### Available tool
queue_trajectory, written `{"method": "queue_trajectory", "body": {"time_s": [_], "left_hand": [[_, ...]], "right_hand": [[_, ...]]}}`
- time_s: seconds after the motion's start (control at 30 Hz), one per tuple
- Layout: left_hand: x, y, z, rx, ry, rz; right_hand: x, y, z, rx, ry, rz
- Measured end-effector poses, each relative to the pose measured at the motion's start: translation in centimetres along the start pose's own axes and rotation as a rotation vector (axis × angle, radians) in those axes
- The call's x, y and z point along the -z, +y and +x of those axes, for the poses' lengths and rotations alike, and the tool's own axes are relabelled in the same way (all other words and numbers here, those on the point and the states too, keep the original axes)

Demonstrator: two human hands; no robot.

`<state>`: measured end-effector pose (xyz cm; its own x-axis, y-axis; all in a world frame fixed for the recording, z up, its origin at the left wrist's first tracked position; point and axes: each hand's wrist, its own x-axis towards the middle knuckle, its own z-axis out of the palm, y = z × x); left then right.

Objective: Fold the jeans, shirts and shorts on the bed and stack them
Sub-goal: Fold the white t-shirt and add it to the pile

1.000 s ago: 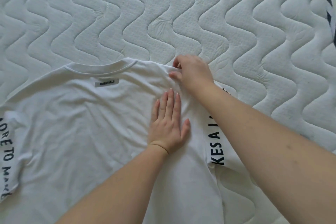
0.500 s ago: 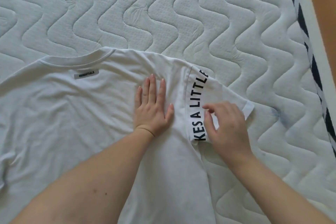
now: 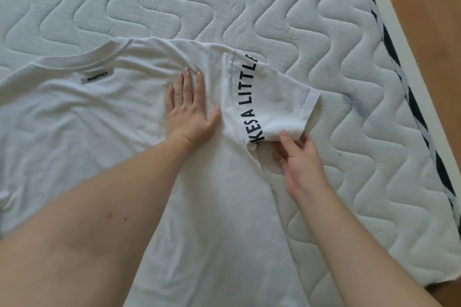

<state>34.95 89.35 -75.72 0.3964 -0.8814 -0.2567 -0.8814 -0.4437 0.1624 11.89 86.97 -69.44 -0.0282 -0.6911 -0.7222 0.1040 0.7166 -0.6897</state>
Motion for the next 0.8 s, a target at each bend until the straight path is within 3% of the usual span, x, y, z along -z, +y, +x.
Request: {"method": "queue_trajectory", "body": {"time_s": [0.13, 0.17, 0.23, 0.33, 0.47, 0.57, 0.67, 0.8], "left_hand": [[2.2, -0.6, 0.5, -0.003, -0.159, -0.177], [3.1, -0.7, 0.8, 0.036, -0.136, -0.291], [4.9, -0.3, 1.6, 0.091, 0.054, -0.406], [6.6, 2.4, 3.6, -0.056, 0.173, -0.255], [7.6, 7.1, 7.5, -0.271, -0.002, -0.069], [9.0, 8.8, 11.0, -0.181, -0.197, 0.080], [10.7, 8.9, 13.2, -0.194, -0.291, 0.258], [10.9, 8.1, 14.0, -0.207, -0.300, 0.043]], "right_hand": [[0.4, -0.4, 0.1, -0.013, -0.106, -0.253], [0.5, -0.4, 0.1, -0.020, -0.109, -0.252], [0.9, -0.7, 0.1, -0.001, -0.100, -0.230], [1.3, -0.8, 0.2, 0.050, -0.126, -0.213], [1.5, -1.1, 0.1, 0.081, -0.096, -0.211], [2.0, -1.0, 0.6, 0.084, -0.053, -0.195], [2.5, -1.2, 0.3, 0.091, -0.010, -0.213], [2.9, -1.3, -1.1, 0.090, 0.115, -0.283]]}}
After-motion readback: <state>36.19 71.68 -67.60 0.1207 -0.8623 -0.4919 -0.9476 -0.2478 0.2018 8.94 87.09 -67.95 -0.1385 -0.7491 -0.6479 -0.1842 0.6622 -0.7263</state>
